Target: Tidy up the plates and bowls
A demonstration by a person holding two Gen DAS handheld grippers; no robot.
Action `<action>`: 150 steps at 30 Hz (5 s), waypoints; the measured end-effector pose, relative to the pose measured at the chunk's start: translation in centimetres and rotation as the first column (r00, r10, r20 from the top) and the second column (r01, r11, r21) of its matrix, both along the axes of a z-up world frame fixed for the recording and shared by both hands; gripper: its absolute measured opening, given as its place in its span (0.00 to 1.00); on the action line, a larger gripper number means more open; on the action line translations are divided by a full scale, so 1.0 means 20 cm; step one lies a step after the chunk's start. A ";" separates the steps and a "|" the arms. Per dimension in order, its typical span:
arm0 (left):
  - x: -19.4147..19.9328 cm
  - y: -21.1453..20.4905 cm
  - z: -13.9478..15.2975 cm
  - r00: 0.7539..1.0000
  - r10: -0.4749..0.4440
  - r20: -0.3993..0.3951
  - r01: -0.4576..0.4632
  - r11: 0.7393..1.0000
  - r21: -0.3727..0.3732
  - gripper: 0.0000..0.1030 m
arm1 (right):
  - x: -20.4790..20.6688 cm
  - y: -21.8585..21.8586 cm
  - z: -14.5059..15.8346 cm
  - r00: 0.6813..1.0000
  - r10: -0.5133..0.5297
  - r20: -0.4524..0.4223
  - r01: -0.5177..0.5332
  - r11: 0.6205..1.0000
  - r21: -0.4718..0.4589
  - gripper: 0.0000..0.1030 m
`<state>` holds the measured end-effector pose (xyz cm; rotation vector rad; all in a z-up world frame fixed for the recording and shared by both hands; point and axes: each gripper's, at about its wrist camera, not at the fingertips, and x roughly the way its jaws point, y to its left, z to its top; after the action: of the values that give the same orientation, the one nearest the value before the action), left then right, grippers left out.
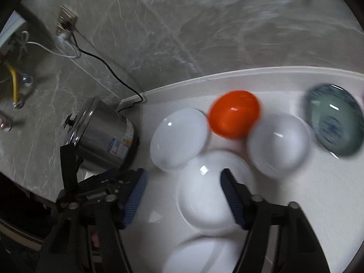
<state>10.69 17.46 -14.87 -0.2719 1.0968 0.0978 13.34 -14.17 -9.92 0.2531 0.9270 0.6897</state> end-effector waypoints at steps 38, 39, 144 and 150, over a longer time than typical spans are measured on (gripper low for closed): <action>0.65 0.16 -0.47 0.976 -0.145 -0.164 0.130 0.986 -0.100 0.43 | 0.56 0.41 -0.53 0.952 -0.158 -0.261 0.091 0.964 -0.250 0.34; 0.65 0.16 -0.48 0.976 -0.146 -0.164 0.131 0.986 -0.101 0.42 | 0.56 0.41 -0.53 0.952 -0.158 -0.263 0.093 0.965 -0.246 0.31; -0.88 -1.13 0.01 0.897 -0.440 -0.051 0.439 0.898 -0.023 0.17 | -0.91 -0.55 -0.32 0.965 -0.262 0.003 0.250 0.918 -0.309 0.13; -0.95 -1.17 -0.12 0.897 -0.435 -0.082 0.435 0.900 -0.023 0.18 | -0.95 -0.62 -0.44 0.968 -0.250 -0.010 0.234 0.920 -0.314 0.13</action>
<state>-8.41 -6.01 -17.25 -0.0193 1.2195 -0.2965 -5.70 -26.50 -18.69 0.1017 1.0180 0.3030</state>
